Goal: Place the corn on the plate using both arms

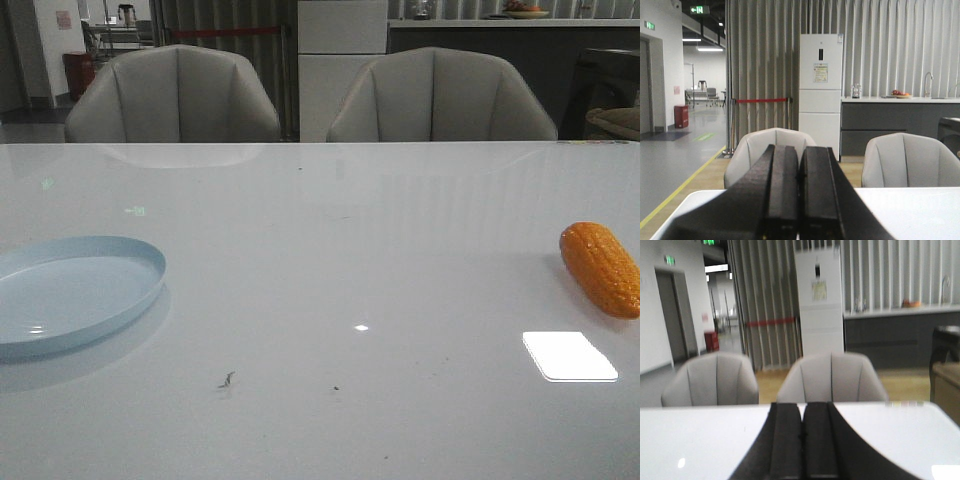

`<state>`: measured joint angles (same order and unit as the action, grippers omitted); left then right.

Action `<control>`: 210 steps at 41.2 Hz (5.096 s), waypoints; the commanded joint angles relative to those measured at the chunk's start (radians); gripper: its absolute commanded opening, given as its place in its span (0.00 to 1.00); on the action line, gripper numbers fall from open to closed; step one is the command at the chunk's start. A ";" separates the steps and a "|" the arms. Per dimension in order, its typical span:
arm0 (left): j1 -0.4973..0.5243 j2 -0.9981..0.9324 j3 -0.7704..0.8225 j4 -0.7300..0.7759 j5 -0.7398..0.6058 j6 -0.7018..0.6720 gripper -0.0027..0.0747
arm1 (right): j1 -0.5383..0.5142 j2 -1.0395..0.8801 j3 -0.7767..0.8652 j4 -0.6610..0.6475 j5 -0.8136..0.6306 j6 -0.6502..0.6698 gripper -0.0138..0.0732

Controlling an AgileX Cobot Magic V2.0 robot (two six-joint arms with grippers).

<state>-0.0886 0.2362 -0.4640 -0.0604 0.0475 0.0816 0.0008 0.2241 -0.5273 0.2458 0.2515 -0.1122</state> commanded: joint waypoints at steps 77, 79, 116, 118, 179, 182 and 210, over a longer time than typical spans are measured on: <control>0.106 1.395 -0.631 -0.030 0.582 -0.200 0.69 | -0.002 0.656 -0.069 -0.006 0.201 -0.002 0.84; 0.106 1.434 -0.655 -0.030 0.599 -0.186 0.69 | -0.002 0.656 -0.069 -0.006 0.201 -0.002 0.84; 0.106 1.634 -0.714 -0.031 0.647 -0.182 0.16 | -0.002 0.656 -0.069 -0.006 0.199 -0.002 0.84; 0.106 1.634 -0.714 -0.031 0.645 -0.182 0.16 | -0.002 0.656 -0.069 -0.006 0.199 -0.002 0.84; -0.306 1.642 -1.186 -0.316 0.890 -0.130 0.16 | -0.002 0.656 -0.069 -0.006 0.201 -0.002 0.84; -0.313 1.661 -1.186 -0.316 0.901 -0.130 0.16 | -0.002 0.656 -0.069 -0.006 0.201 -0.002 0.84; -0.313 1.829 -1.186 -0.280 0.976 -0.045 0.38 | -0.002 0.656 -0.069 -0.006 0.212 -0.002 0.84</control>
<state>-0.3941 2.1239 -1.6185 -0.3287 1.0276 0.0264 0.0008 0.8829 -0.5600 0.2407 0.5147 -0.1122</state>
